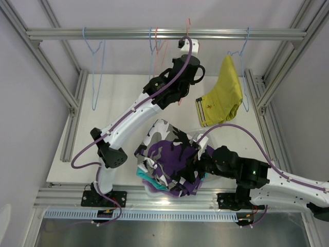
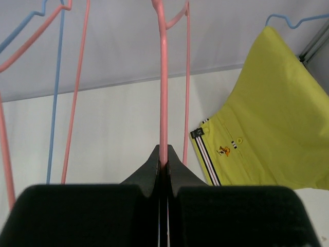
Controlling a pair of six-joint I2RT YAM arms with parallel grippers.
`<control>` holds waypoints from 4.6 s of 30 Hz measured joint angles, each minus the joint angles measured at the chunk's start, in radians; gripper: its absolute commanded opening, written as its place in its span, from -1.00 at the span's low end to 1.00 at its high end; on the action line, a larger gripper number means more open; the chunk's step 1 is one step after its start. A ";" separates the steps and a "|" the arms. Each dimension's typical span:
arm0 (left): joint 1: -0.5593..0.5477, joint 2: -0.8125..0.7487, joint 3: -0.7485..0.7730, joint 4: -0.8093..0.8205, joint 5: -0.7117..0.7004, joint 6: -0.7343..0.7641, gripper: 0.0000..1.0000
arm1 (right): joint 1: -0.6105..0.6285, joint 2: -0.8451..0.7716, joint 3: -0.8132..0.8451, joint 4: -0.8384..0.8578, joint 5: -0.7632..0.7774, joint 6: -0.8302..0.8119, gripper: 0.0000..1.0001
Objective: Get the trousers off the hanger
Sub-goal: Place the hanger at the clothesline, then pick up the hanger from the clothesline.
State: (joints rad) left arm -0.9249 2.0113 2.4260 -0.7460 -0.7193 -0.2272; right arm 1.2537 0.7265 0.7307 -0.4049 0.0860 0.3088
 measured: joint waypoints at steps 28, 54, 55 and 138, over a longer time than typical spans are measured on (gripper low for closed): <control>0.016 0.040 0.004 0.054 0.096 0.001 -0.78 | -0.003 -0.005 -0.006 0.021 -0.027 0.000 0.56; -0.068 -0.244 -0.100 0.036 0.099 0.021 0.99 | -0.006 0.074 -0.013 0.013 -0.054 -0.005 0.76; -0.073 -0.265 -0.103 0.046 0.107 0.023 0.99 | -0.006 0.083 -0.013 0.013 -0.055 -0.002 0.75; -0.023 0.362 -0.026 1.059 0.861 -0.745 0.27 | 0.089 -0.116 -0.315 0.306 -0.156 0.249 0.75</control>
State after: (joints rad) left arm -0.9474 2.3734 2.3997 0.3126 0.1417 -0.9722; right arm 1.3422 0.6102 0.4152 -0.0990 -0.0704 0.5579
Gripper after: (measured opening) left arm 0.653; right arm 0.873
